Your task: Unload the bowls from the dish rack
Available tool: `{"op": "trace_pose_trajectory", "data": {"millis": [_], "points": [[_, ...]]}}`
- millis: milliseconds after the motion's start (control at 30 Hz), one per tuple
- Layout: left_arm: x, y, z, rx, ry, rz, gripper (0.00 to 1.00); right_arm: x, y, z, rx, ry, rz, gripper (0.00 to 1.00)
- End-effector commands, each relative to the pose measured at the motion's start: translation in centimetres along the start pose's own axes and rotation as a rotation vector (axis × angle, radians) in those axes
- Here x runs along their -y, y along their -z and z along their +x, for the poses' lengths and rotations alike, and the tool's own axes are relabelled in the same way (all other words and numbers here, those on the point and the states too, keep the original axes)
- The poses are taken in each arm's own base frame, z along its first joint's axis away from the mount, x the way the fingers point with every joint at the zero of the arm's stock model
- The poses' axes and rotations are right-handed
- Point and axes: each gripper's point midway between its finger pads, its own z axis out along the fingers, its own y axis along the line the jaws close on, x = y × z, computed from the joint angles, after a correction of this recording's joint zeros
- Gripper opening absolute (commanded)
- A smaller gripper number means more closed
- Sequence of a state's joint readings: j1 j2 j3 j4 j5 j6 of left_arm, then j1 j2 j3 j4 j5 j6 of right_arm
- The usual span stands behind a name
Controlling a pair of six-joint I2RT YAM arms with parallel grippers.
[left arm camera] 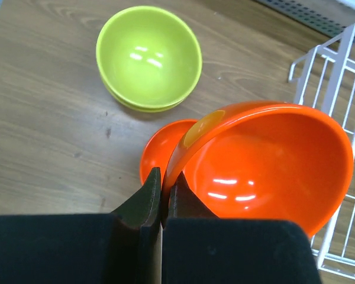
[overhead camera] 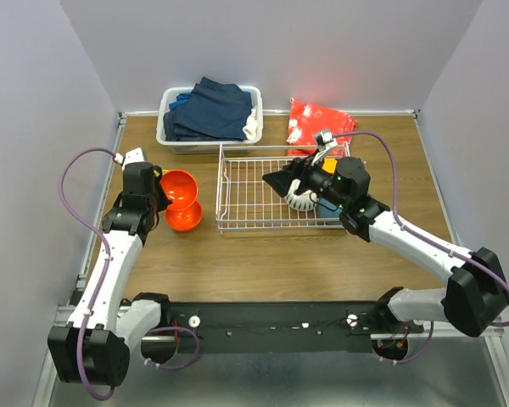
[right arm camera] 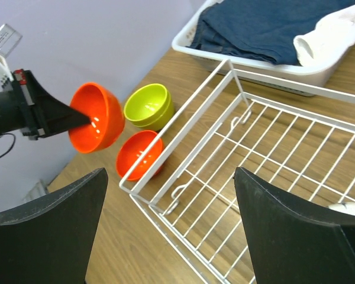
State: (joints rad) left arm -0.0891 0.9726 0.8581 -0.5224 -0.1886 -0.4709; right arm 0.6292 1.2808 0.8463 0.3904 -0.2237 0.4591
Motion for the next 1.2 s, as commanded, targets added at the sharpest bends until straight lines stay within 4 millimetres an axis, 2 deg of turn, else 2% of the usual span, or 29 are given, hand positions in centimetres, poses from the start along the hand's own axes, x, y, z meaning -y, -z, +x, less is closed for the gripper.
{"op": "trace_pose_trajectory", "data": {"millis": [0,100,200,333,433,500,833,900,1000,1167], "points": [[-1.7,-1.1,2.7,-0.122,-0.013,-0.057,0.00,1.5,0.5,0.9,-0.019,0.045,0.076,0.95],[-2.2,-2.7,4.6,-0.206,-0.015,-0.069,0.00,1.6,0.5,1.0,-0.023,0.051,0.073,0.95],[-2.2,-4.1,5.6,-0.246,-0.003,-0.068,0.00,1.7,0.5,1.2,-0.028,0.053,0.077,0.95],[-2.1,-5.4,5.9,-0.281,-0.007,-0.055,0.00,1.8,0.6,1.4,-0.036,0.060,0.079,0.95],[-1.6,-6.0,6.6,-0.299,-0.007,-0.023,0.10,2.0,0.5,1.6,-0.042,0.067,0.084,0.95],[-2.2,-6.3,6.8,-0.310,0.012,-0.035,0.15,2.0,0.4,1.6,-0.048,0.067,0.087,0.95],[-2.5,-6.1,6.6,-0.302,-0.003,-0.026,0.43,3.2,0.1,2.1,-0.092,0.098,0.138,0.95],[-2.5,-5.9,6.2,-0.287,-0.007,-0.023,0.52,3.6,0.2,2.4,-0.106,0.101,0.160,0.95],[-2.6,-5.4,5.6,-0.255,-0.007,-0.024,0.54,4.4,0.2,2.5,-0.132,0.119,0.205,0.95],[-2.8,-4.8,4.8,-0.213,-0.016,-0.034,0.51,6.5,0.7,4.1,-0.229,0.148,0.303,0.95]]}}
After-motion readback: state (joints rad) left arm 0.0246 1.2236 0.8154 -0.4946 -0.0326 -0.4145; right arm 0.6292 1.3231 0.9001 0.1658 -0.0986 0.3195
